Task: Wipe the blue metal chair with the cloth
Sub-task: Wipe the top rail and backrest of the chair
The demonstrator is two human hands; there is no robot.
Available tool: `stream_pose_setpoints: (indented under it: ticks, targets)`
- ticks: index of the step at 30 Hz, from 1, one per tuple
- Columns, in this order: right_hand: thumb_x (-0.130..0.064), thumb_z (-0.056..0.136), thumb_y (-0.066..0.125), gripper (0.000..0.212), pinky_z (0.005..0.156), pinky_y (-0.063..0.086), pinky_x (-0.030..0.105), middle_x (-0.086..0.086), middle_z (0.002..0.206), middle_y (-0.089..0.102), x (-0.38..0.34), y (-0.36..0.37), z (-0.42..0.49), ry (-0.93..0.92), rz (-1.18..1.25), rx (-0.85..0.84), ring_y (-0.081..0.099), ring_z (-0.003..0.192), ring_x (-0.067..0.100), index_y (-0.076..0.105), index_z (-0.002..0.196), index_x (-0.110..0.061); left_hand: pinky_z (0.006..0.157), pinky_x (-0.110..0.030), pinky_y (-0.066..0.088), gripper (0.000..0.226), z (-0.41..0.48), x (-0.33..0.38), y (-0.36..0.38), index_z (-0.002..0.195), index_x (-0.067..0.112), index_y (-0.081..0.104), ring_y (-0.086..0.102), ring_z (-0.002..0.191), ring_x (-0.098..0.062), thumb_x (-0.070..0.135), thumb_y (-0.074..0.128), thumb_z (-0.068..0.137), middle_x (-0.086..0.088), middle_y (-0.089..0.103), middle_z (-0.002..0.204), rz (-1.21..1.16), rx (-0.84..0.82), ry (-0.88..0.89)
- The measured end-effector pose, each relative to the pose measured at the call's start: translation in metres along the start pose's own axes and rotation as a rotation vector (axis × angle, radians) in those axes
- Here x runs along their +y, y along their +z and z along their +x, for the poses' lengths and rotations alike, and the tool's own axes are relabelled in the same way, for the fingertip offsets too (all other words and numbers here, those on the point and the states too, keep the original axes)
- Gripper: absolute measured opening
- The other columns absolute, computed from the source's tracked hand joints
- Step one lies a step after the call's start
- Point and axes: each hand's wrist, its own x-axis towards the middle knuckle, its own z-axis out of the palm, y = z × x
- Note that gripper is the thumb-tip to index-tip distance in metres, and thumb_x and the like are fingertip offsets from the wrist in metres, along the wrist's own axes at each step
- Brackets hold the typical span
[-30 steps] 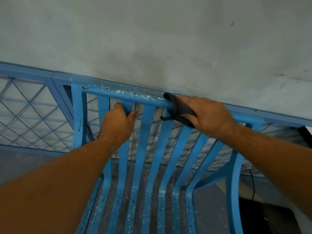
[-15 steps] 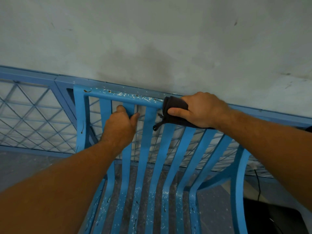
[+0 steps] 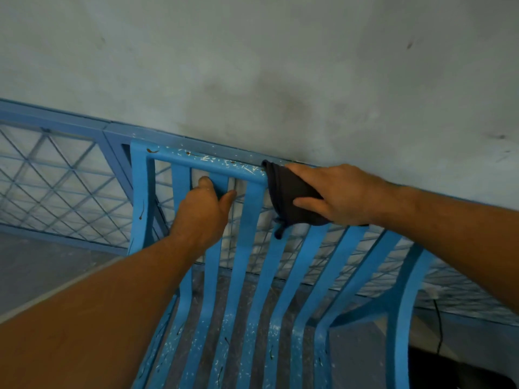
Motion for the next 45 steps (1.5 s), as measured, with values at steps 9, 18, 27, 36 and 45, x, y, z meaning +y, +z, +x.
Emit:
stream_pose_setpoints:
  ticks: [9,18,27,36,45]
  targets:
    - [-0.070,0.089,0.017,0.054,0.065,0.042,0.034,0.000,0.084,0.062,-0.025,0.005,0.007,0.227,-0.009,0.181,0.055,0.070,0.024,0.047,0.093,-0.025,0.051,-0.027,0.032,0.035,-0.002,0.006,-0.002,0.097,0.011,0.037,0.045,0.063,-0.015,0.043,0.050,0.097,0.004,0.041,0.068,0.031,-0.012,-0.014]
    - [-0.047,0.093,0.054,0.056,0.083,0.045,0.026,0.002,0.126,0.060,-0.007,-0.001,0.004,0.078,0.106,-0.052,0.059,0.099,0.023,0.033,0.142,-0.031,0.045,-0.022,0.029,0.032,0.001,0.000,-0.002,0.094,0.014,0.037,0.043,0.059,-0.008,0.043,0.049,0.097,0.003,0.045,0.070,0.002,-0.020,0.004]
    - [-0.082,0.082,0.015,0.077,0.064,0.043,0.034,0.005,0.086,0.064,-0.041,0.002,0.026,0.298,-0.054,0.152,0.061,0.078,0.029,0.058,0.104,-0.022,0.051,-0.030,0.030,0.033,0.000,-0.003,-0.003,0.094,0.014,0.038,0.043,0.060,-0.015,0.045,0.049,0.097,0.006,0.042,0.067,-0.023,-0.042,0.015]
    - [-0.056,0.089,0.057,0.038,0.072,0.045,0.033,-0.001,0.102,0.063,-0.038,-0.006,0.024,0.169,0.131,0.004,0.060,0.093,0.023,0.048,0.116,-0.031,0.049,-0.023,0.035,0.039,-0.015,-0.034,-0.043,0.086,0.014,0.060,0.057,0.064,-0.013,0.053,0.057,0.089,0.003,0.060,0.070,-0.039,0.071,-0.098]
    - [-0.085,0.071,0.023,0.067,0.065,0.044,0.032,-0.003,0.082,0.061,-0.056,-0.003,0.042,0.316,0.048,0.091,0.057,0.074,0.021,0.054,0.089,-0.029,0.072,-0.033,0.041,0.036,-0.005,-0.033,-0.032,0.114,0.006,0.055,0.054,0.096,-0.029,0.038,0.051,0.097,-0.014,0.055,0.110,-0.086,0.099,-0.127]
